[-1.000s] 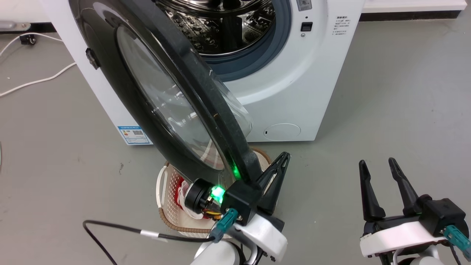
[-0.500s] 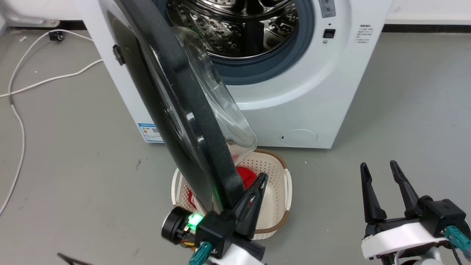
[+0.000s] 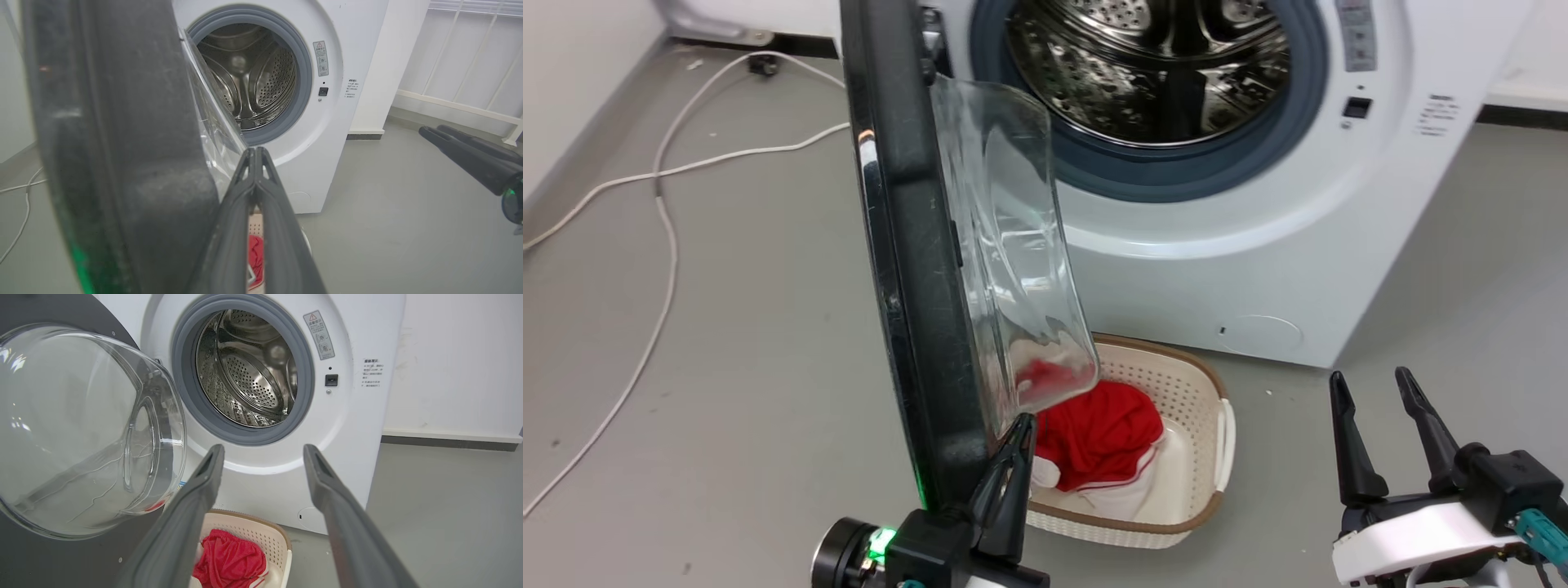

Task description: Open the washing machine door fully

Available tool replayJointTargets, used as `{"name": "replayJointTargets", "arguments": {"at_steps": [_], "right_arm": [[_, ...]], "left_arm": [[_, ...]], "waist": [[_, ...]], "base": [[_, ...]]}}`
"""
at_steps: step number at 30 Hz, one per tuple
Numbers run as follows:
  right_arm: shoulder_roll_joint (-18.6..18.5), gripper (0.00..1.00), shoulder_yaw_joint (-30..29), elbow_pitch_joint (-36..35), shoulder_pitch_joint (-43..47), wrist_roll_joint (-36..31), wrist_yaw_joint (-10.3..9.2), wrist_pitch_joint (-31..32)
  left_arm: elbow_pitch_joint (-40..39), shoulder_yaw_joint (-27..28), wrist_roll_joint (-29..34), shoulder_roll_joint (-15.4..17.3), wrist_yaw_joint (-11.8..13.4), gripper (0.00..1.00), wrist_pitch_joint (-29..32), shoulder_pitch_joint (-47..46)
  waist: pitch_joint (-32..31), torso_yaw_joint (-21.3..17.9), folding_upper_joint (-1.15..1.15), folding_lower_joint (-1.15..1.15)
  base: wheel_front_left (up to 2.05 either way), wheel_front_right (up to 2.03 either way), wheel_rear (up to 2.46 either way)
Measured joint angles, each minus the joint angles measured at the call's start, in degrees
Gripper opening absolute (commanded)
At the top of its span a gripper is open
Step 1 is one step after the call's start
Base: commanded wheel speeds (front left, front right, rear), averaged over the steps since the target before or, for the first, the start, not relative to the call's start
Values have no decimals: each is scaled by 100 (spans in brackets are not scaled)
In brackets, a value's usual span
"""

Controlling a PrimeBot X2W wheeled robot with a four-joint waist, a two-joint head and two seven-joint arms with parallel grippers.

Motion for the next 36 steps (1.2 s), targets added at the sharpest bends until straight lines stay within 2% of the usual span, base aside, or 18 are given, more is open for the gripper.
{"name": "replayJointTargets", "arguments": {"at_steps": [9, 14, 16, 28, 36], "right_arm": [[0, 100, -25, -41, 70, 31, 0, 22], [1, 100, -35, -65, 71, 51, 0, 16], [2, 100, -46, -67, 54, 48, 0, 13], [2, 100, -100, -89, -167, -42, 0, 34], [2, 100, -121, -163, -297, -112, 0, 112]], "left_arm": [[-158, 358, -189, 136, 235, 0, 55, 203], [-82, 751, -457, 272, 300, 0, 111, 216], [1, 1093, -656, 341, 369, 0, 113, 188], [795, 2231, -1304, 661, 266, 0, -405, -177], [1401, 2953, -1744, 934, -73, 0, -683, -653]], "waist": [[-37, 627, 0, 0], [-3, 919, 0, 0], [83, 1048, 0, 0], [415, 1014, 0, 0], [716, 877, 0, 0]], "base": [[0, 0, 0], [0, 0, 0], [0, 0, 0], [0, 0, 0], [0, 0, 0]]}}
